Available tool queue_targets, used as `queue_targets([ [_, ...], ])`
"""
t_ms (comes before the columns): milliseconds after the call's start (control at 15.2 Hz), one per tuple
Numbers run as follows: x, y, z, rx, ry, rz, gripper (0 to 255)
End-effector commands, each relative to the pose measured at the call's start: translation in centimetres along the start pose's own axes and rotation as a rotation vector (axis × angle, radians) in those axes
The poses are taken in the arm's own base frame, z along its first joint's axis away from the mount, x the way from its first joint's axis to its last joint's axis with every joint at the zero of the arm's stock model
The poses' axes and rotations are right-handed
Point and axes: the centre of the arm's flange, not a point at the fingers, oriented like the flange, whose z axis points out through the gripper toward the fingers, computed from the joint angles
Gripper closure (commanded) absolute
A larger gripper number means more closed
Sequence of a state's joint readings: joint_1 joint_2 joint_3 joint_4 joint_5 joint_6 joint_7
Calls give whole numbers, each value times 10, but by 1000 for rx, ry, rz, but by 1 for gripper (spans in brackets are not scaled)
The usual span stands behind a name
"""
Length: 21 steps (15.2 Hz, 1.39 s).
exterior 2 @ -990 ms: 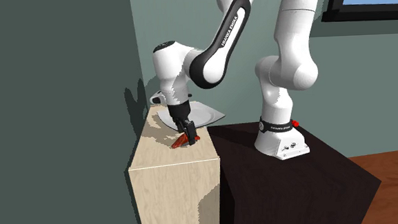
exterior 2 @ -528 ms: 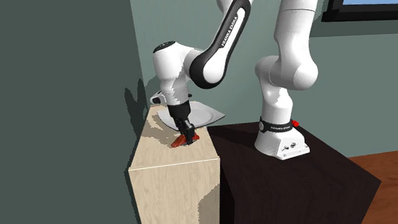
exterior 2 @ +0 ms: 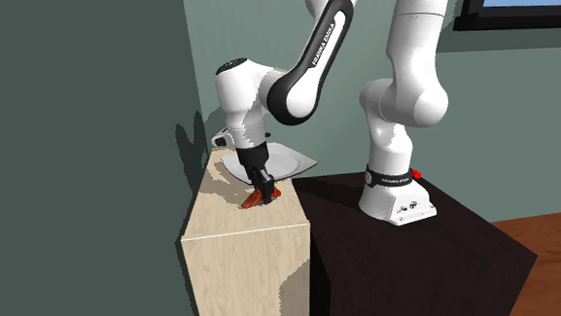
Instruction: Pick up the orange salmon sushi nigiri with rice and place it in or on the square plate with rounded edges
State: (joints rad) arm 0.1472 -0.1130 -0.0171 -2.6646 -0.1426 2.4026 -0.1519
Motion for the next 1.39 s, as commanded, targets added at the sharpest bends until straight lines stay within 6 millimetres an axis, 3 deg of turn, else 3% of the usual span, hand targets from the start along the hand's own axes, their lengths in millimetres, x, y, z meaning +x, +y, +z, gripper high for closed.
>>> queue_targets([
  [0,-1,0,-5,0,0,0,255],
  [1188,-16,5,-95,0,0,0,255],
  [1320,-29,28,-92,0,0,0,255],
])
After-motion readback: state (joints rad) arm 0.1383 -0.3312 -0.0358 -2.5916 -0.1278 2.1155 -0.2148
